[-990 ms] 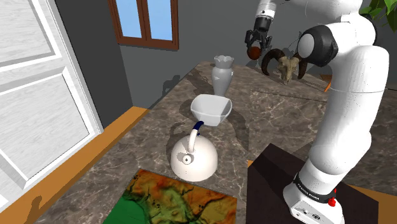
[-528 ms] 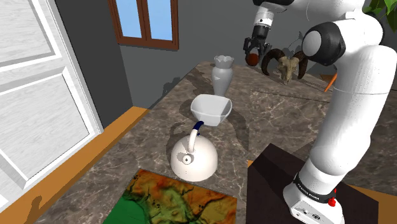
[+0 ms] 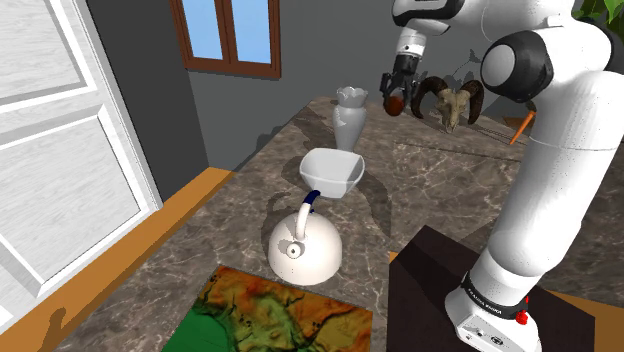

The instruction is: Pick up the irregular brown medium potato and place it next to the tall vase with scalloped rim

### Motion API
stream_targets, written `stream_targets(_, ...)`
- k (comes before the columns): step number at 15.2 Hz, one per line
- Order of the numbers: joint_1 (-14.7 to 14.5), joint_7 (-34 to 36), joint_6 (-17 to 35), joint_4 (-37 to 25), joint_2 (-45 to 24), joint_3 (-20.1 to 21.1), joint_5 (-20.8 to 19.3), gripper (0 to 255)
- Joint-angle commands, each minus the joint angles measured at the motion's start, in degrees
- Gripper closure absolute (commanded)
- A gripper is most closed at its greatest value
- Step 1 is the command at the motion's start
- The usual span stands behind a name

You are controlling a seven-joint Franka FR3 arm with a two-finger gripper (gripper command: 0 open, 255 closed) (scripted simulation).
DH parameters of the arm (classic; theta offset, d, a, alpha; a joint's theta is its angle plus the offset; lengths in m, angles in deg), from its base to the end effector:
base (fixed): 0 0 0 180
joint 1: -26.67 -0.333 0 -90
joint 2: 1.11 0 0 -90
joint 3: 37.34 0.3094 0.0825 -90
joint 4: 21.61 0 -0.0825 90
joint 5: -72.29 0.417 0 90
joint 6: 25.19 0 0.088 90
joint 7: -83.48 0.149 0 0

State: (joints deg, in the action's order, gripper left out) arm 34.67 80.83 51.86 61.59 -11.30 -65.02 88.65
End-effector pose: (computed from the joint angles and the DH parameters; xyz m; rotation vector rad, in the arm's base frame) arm 0.5227 -0.2935 0.5270 -2.7430 0.7799 0.2639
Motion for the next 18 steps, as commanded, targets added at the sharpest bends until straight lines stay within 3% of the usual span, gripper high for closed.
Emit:
stream_targets(1,-0.36,-0.12,1.95,2.54,0.71,0.1,-0.35,255)
stream_targets(18,-1.26,-2.49,14.87,15.99,1.06,0.49,-0.51,255)
